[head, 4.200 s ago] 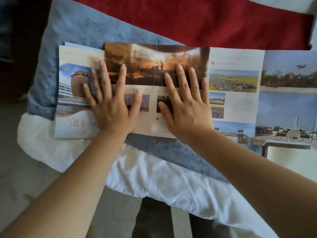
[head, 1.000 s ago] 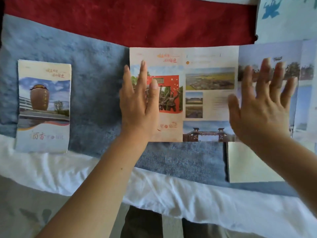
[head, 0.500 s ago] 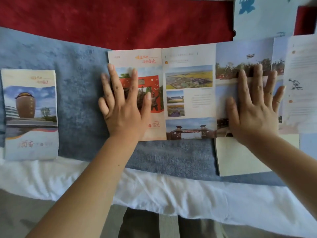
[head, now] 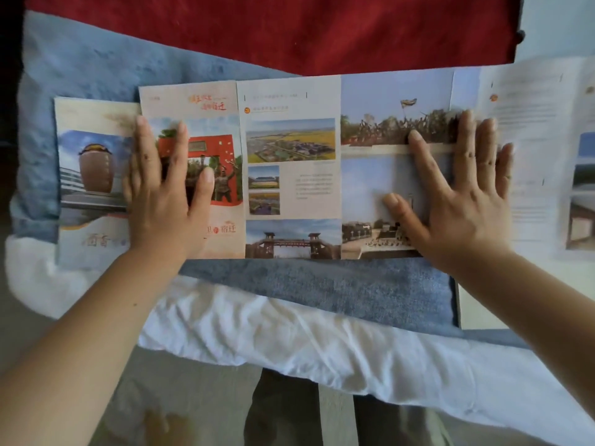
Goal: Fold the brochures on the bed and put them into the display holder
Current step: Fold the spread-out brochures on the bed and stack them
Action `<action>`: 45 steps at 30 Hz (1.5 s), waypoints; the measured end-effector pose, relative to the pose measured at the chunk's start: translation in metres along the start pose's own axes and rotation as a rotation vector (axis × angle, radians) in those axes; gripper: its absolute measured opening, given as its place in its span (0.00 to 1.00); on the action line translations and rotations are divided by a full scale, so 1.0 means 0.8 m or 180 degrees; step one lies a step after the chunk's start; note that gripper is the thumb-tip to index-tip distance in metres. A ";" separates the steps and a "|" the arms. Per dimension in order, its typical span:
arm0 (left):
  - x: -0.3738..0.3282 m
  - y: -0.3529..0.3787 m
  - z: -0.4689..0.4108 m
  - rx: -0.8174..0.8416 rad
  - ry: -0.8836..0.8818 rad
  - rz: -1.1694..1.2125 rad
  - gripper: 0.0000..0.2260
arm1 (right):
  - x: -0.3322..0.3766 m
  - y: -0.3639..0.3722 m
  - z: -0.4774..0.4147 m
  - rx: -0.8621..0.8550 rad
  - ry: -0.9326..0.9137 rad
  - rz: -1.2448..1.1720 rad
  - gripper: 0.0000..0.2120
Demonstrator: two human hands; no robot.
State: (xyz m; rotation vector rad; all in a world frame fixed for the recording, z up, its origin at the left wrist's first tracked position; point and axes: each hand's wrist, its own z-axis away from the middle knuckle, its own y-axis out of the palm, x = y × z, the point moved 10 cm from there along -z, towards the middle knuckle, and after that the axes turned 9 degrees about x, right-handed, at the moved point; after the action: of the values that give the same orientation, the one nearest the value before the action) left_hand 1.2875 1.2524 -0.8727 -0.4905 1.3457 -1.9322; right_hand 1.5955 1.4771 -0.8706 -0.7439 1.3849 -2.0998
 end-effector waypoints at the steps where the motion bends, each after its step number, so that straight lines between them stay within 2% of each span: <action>1: 0.002 0.001 0.001 0.0041 0.0033 0.0139 0.29 | 0.003 0.001 0.000 -0.0027 0.0005 0.0008 0.37; 8: -0.003 -0.004 0.009 0.0109 0.0225 0.0830 0.31 | 0.042 0.000 -0.009 0.0156 -0.0217 -0.0058 0.31; 13: -0.009 -0.002 0.010 0.0072 0.0155 0.0459 0.32 | 0.098 -0.003 -0.013 0.0162 -0.0553 -0.0163 0.33; 18: -0.020 -0.002 0.009 -0.0132 0.0190 0.0106 0.32 | 0.134 0.023 -0.017 0.0189 -0.0600 0.0158 0.38; 25: -0.038 -0.004 0.007 -0.0108 0.0287 0.0752 0.34 | 0.145 0.024 -0.023 0.0107 -0.0513 0.0185 0.38; 32: -0.059 -0.014 0.015 -0.0076 0.0295 0.1206 0.35 | 0.199 0.034 -0.020 0.0149 -0.0822 0.0215 0.37; 36: -0.079 -0.013 0.019 0.0050 0.0318 0.1311 0.44 | 0.190 0.027 -0.019 0.0139 -0.0944 -0.0127 0.35; 40: -0.095 -0.005 0.021 0.0099 0.0304 0.1075 0.42 | 0.160 0.017 -0.002 0.0279 -0.1143 -0.0396 0.33; 42: -0.096 -0.004 0.017 0.0119 0.0259 0.1045 0.41 | 0.115 0.006 0.001 0.0205 -0.0927 -0.0143 0.33; 45: -0.094 -0.004 0.016 0.0128 0.0205 0.1042 0.41 | 0.014 -0.016 0.003 0.0004 -0.0225 0.0212 0.35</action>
State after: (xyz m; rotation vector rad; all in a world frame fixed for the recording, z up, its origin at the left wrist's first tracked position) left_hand 1.3452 1.3001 -0.8579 -0.1753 1.3321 -1.7121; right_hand 1.5877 1.4724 -0.8563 -0.7539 1.3519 -2.0038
